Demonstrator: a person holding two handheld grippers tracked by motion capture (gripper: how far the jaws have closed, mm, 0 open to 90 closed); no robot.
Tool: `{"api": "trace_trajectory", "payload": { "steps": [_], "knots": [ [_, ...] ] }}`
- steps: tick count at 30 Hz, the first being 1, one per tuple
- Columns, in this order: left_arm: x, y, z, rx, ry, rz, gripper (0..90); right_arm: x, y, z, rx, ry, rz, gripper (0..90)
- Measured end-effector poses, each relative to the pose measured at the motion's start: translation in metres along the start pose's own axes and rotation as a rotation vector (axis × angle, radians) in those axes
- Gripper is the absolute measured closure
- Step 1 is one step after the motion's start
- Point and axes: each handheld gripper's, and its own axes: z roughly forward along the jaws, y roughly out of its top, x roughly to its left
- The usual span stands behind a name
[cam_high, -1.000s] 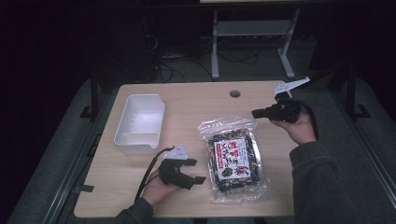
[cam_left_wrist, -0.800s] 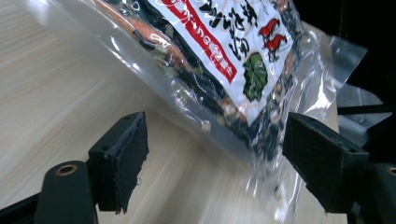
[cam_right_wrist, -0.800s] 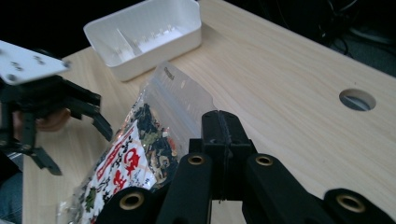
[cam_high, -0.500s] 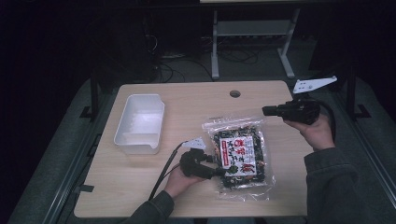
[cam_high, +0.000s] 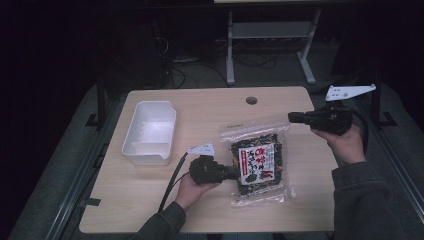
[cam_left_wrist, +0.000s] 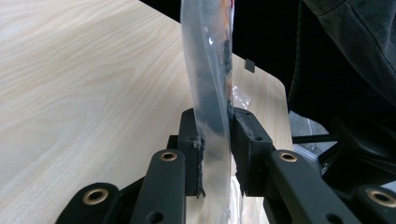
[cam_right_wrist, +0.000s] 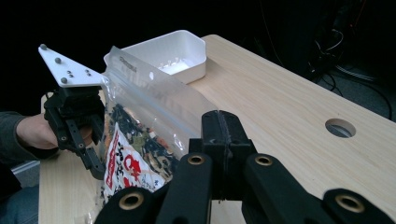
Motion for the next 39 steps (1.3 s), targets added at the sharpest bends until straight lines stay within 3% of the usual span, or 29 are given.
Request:
{"api": "trace_trajectory", "payload": {
  "steps": [3,5,8,9,11,13,15,18,28,29,34,39],
  "knots": [
    [-0.003,0.004,-0.005,0.020,0.034,0.043,75.1,-0.002,-0.002,-0.001,0.004,0.002,0.007,89.8],
    [-0.004,0.004,-0.006,0.022,0.040,0.049,75.2,-0.003,-0.004,-0.001,-0.007,0.016,0.012,88.7],
    [-0.006,0.005,-0.011,0.028,0.056,0.074,75.4,-0.006,-0.011,0.002,-0.006,0.037,0.043,73.4],
    [-0.006,0.005,-0.011,0.028,0.056,0.074,75.4,-0.006,-0.011,0.002,-0.006,0.037,0.043,73.4],
    [-0.007,0.006,-0.012,0.034,0.063,0.087,75.4,-0.006,-0.020,0.009,0.020,0.054,0.059,53.4],
    [-0.007,0.007,-0.013,0.039,0.067,0.097,75.4,-0.006,-0.023,0.012,0.022,0.071,0.068,49.2],
    [-0.008,0.009,-0.015,0.043,0.077,0.103,75.4,-0.004,-0.030,0.021,0.042,0.117,0.080,37.0],
    [-0.008,0.009,-0.017,0.047,0.083,0.113,75.4,-0.001,-0.035,0.031,0.074,0.157,0.080,33.6],
    [-0.010,0.010,-0.030,0.063,0.098,0.145,75.4,0.012,-0.033,0.061,0.130,0.234,0.045,34.1],
    [-0.009,0.009,-0.034,0.063,0.099,0.148,75.4,0.015,-0.033,0.069,0.135,0.264,0.045,35.6],
    [-0.008,0.006,-0.043,0.065,0.100,0.153,75.4,0.022,-0.032,0.084,0.152,0.317,0.026,41.7],
    [-0.006,0.000,-0.056,0.060,0.102,0.154,75.3,0.030,-0.028,0.097,0.132,0.372,-0.004,55.5]
  ]
}}
